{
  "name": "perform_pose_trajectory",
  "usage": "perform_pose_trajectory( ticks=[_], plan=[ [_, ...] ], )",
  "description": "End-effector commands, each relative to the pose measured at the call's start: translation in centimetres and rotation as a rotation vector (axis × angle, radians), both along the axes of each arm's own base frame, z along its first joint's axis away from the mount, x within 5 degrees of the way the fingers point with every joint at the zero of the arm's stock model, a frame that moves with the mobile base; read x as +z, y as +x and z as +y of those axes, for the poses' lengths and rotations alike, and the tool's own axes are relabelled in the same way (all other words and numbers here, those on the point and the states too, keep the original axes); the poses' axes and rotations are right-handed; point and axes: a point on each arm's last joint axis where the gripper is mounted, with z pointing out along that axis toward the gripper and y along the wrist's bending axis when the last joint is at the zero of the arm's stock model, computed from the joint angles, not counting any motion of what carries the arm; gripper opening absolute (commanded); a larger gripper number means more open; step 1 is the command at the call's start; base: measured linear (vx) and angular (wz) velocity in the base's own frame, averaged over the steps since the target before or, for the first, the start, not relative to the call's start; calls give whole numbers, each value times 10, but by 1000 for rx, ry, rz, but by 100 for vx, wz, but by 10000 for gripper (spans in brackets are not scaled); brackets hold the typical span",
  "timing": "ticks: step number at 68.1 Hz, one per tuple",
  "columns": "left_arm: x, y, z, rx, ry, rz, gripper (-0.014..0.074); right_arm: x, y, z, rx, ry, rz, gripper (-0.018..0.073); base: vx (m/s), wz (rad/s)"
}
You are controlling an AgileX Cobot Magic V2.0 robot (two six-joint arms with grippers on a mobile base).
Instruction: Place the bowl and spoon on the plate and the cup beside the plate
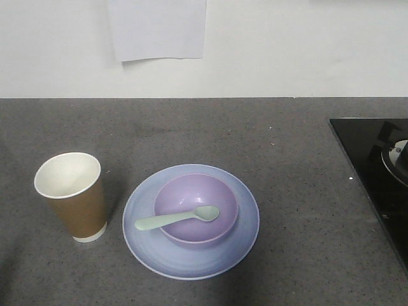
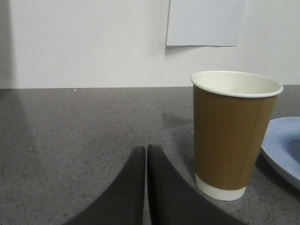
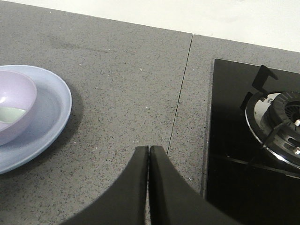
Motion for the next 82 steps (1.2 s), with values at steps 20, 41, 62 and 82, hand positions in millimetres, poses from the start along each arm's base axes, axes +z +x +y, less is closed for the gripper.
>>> perform_pose_trajectory(
  ticks=[20, 41, 62, 82],
  plan=[
    [13, -1, 2, 32, -23, -143, -6, 13, 3, 0, 1, 4, -91, -11, 0, 0],
    [13, -1, 2, 32, -23, -143, -6, 13, 3, 0, 1, 4, -92, -11, 0, 0],
    [13, -1, 2, 32, -23, -143, -6, 13, 3, 0, 1, 4, -92, -11, 0, 0],
    [13, -1, 2, 32, -23, -143, -6, 13, 2, 0, 3, -6, -96, -11, 0, 0]
  ],
)
